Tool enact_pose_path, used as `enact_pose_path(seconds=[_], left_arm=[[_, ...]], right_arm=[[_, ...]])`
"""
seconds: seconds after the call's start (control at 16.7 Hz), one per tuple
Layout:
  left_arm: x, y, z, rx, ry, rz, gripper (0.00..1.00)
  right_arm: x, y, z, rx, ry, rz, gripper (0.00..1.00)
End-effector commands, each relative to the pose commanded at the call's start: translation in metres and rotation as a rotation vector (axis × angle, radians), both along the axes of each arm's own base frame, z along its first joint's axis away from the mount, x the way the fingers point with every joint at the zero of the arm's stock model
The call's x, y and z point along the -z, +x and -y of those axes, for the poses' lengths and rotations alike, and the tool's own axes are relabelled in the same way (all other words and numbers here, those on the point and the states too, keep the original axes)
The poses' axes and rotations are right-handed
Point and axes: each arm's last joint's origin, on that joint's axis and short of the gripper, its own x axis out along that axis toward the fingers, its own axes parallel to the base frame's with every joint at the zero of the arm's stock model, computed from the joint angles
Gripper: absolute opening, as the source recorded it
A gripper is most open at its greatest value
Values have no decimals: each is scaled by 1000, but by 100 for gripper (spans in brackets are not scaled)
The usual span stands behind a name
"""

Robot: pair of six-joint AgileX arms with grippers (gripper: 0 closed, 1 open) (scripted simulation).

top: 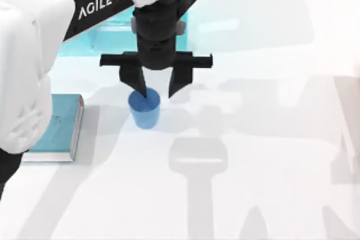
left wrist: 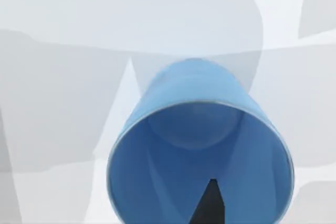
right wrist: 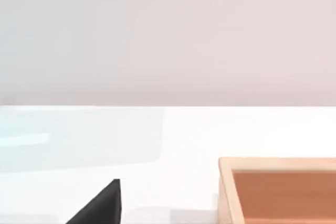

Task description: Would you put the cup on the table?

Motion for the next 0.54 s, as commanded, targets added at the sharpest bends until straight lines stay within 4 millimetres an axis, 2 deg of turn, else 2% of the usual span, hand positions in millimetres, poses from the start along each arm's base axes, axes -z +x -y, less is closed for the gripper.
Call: enact_pose_path(seconds=[0.18, 0.54], left_arm=[[0, 0, 0, 0, 0, 0, 98], [0, 0, 0, 0, 0, 0, 100]], right_arm=[[0, 0, 0, 0, 0, 0, 100], [0, 0, 0, 0, 0, 0, 100]])
